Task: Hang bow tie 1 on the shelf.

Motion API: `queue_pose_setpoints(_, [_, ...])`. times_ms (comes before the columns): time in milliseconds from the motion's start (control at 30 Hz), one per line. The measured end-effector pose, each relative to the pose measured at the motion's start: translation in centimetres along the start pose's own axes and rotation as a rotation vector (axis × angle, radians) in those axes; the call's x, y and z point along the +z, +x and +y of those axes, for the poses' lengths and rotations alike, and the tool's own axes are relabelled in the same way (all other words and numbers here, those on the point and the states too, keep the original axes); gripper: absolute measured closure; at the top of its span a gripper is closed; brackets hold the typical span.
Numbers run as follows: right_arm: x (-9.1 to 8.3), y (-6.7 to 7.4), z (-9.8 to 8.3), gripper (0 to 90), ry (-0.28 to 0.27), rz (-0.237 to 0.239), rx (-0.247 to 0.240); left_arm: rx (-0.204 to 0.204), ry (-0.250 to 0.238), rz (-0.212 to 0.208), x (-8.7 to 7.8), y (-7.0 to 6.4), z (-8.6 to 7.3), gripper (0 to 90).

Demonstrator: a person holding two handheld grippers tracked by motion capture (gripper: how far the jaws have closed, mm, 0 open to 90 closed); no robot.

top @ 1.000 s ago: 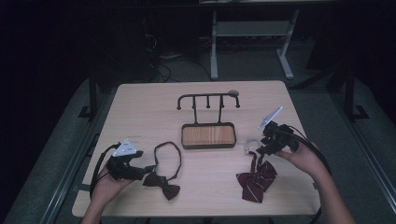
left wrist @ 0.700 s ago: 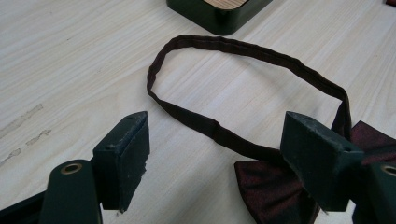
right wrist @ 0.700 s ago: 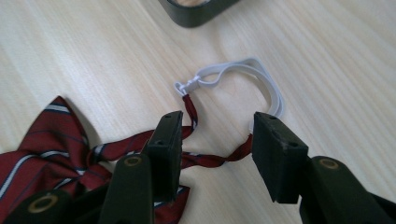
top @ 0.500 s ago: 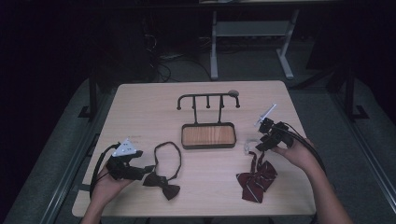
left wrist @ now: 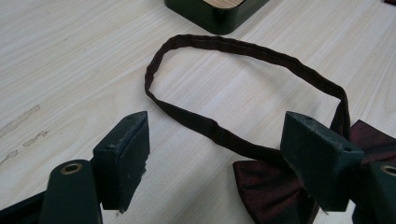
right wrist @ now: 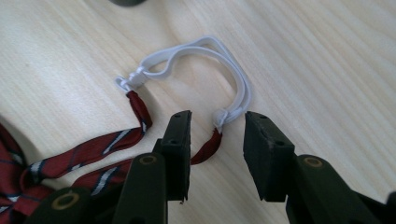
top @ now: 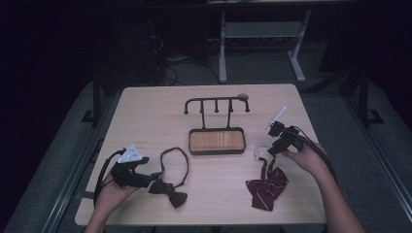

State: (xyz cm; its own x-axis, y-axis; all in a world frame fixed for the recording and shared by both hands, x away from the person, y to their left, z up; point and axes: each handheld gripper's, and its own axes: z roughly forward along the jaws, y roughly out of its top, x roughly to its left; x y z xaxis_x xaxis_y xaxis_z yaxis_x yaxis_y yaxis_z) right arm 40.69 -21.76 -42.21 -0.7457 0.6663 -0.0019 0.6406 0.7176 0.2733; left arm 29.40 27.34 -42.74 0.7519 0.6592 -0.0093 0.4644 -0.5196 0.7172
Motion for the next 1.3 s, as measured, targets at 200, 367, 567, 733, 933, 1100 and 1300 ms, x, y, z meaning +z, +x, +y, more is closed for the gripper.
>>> queue_pose_setpoints(200, [0.9,-0.2,0.1,63.0,0.046,-0.003,0.021,-0.003,-0.009,0.000,0.0,0.0,0.0,24.5])
queue_pose_setpoints(367, [1.3,-0.3,0.1,65.4,0.072,-0.004,0.025,0.002,-0.005,-0.001,0.1,0.0,0.0,24.5])
queue_pose_setpoints(567, [1.5,-0.1,0.2,69.0,0.089,-0.019,0.014,0.002,-0.005,-0.002,0.1,0.0,0.0,24.5])
queue_pose_setpoints(733, [1.8,0.1,0.3,74.1,0.099,-0.031,0.003,0.002,-0.006,-0.001,0.1,0.0,0.0,24.5])
queue_pose_setpoints(933, [1.8,0.3,0.4,82.2,0.108,-0.035,-0.014,0.001,-0.006,-0.001,0.1,-0.1,0.0,24.5])
queue_pose_setpoints(1100, [1.3,0.4,0.3,84.6,0.096,-0.027,-0.026,0.002,-0.007,-0.001,0.1,-0.1,0.0,24.5])
queue_pose_setpoints(1300, [0.1,0.5,0.0,85.4,0.051,-0.007,-0.049,0.002,-0.002,-0.001,0.2,-0.2,0.0,24.5])
